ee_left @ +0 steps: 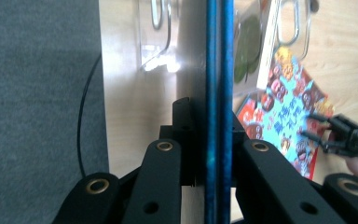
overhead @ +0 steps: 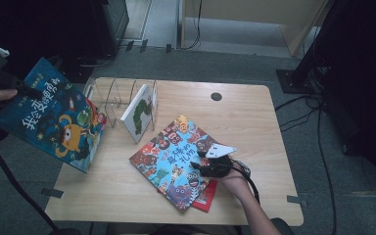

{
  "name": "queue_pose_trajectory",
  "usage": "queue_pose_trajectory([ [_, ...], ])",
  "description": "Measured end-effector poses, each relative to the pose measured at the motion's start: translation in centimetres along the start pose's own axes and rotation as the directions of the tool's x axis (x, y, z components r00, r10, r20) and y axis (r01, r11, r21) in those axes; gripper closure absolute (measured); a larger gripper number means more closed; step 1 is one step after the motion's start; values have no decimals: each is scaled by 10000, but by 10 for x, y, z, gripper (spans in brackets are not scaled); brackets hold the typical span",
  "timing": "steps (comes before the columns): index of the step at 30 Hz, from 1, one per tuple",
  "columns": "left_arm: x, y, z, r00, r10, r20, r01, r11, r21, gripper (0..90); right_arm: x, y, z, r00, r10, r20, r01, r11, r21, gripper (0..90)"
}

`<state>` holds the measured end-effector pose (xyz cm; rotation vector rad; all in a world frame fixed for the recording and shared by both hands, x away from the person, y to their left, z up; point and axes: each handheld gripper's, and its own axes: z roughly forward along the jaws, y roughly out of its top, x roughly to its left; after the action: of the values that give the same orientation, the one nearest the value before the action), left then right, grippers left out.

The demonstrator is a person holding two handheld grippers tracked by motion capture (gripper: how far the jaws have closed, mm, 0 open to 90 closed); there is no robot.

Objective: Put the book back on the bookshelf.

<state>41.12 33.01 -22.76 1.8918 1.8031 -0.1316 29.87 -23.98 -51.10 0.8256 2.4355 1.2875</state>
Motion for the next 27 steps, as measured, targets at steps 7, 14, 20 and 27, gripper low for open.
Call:
queue_pose_trajectory([
  [7,0,22,18,10000,-96,-12,96,9998,-154,835,0,0,0,10000,8,9,-8,10000,12,492],
  [14,3,41,29,9998,-173,31,173,9997,-162,836,0,1,1,10000,51,45,-51,10000,-6,497],
  [20,4,53,42,9995,-305,49,306,9994,-160,830,0,1,1,10000,27,67,-26,10000,-38,498],
  [27,2,66,52,9992,-329,234,334,9992,-206,823,0,0,2,10000,15,91,-14,10000,-86,497],
])
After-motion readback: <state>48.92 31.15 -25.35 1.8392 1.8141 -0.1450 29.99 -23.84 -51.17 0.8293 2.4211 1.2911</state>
